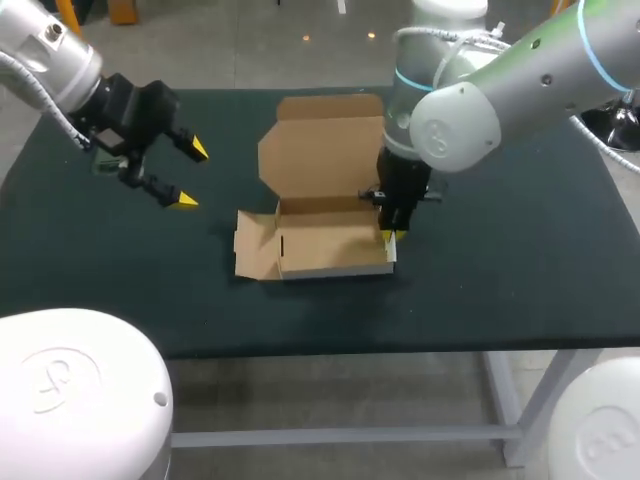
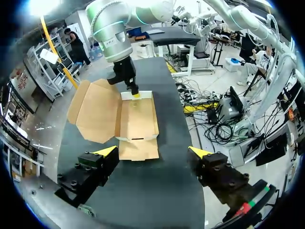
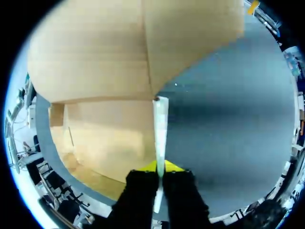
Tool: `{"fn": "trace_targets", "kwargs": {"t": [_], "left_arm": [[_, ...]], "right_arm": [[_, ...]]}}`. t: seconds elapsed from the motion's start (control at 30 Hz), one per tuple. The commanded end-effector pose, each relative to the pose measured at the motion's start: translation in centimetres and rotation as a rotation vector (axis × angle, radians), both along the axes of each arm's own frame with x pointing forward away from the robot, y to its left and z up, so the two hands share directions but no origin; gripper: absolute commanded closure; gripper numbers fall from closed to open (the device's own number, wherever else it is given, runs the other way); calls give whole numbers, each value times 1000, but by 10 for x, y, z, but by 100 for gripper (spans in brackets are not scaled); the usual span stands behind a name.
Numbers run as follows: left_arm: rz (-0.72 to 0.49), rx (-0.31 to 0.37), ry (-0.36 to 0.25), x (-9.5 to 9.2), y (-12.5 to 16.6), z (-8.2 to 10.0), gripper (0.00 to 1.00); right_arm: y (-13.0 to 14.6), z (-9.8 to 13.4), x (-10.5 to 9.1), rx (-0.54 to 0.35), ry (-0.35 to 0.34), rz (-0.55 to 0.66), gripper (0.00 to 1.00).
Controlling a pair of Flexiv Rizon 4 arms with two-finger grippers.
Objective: Assemble the packaging by folding the flat box into shape, placing the metal phone stand inside, and closing the box properly
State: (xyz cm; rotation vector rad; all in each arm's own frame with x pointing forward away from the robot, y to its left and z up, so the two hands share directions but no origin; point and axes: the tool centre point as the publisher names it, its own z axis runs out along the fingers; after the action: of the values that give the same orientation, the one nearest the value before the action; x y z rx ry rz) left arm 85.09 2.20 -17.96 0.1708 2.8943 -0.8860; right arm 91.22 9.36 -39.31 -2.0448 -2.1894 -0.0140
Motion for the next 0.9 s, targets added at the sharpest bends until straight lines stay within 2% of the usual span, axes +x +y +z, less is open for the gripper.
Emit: {"fn": "trace_targets", "kwargs": {"t": [0.03,0.17,0.73,0.9], "left_arm": [[-4,4,4,3,-2,-1,0],[-7,2,8,2,-4,-3,0],[-15,16,0,0,-8,-17,0],[-25,13,6,0,-8,-18,0]], "right_arm": [[-1,3,-2,19,32,7,100],[-5,-1,-6,74,69,15,100],[-6,-13,-17,42,149,13,100],[-6,-13,-17,42,149,13,100]]}}
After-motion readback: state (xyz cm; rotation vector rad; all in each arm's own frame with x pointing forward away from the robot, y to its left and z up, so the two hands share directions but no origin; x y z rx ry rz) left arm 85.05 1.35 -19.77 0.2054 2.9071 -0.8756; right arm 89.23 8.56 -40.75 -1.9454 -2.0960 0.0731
